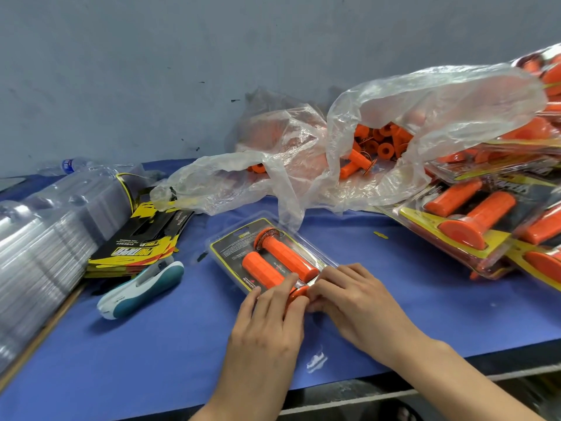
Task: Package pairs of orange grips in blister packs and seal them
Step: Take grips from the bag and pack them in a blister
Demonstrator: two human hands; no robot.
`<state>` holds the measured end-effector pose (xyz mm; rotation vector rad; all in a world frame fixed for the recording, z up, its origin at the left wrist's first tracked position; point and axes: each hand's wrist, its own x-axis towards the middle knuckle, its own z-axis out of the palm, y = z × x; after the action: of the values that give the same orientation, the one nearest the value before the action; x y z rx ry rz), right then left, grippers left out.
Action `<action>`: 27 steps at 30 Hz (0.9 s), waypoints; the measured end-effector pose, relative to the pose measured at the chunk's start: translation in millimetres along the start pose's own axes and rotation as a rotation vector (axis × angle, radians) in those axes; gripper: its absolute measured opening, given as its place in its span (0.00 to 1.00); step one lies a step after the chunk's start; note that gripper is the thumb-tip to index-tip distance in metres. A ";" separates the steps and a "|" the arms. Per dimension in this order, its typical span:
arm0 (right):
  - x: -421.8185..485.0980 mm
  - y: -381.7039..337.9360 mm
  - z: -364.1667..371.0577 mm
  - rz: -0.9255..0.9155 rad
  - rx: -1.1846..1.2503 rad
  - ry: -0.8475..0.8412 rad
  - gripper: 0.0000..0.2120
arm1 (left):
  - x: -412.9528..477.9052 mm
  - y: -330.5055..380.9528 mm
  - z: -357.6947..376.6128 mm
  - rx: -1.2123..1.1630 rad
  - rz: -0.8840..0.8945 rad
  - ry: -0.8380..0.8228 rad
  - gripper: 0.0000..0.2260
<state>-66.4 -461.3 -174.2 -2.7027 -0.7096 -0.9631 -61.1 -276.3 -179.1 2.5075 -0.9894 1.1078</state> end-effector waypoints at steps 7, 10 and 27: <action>1.4 1.8 -1.0 -0.032 -0.073 -0.023 0.03 | 8.1 2.7 -5.4 -0.062 -0.052 -0.036 0.03; 1.5 4.6 -1.3 -0.045 -0.108 -0.043 0.06 | 7.2 2.0 -9.1 -0.083 -0.061 -0.060 0.07; -1.2 14.3 -13.4 -0.001 -0.060 -0.047 0.04 | 5.5 -37.6 -7.5 -0.194 0.174 -0.120 0.05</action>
<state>-67.5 -478.5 -164.8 -2.7858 -0.7019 -0.9387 -37.8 -247.5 -167.7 2.3912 -1.3023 0.8657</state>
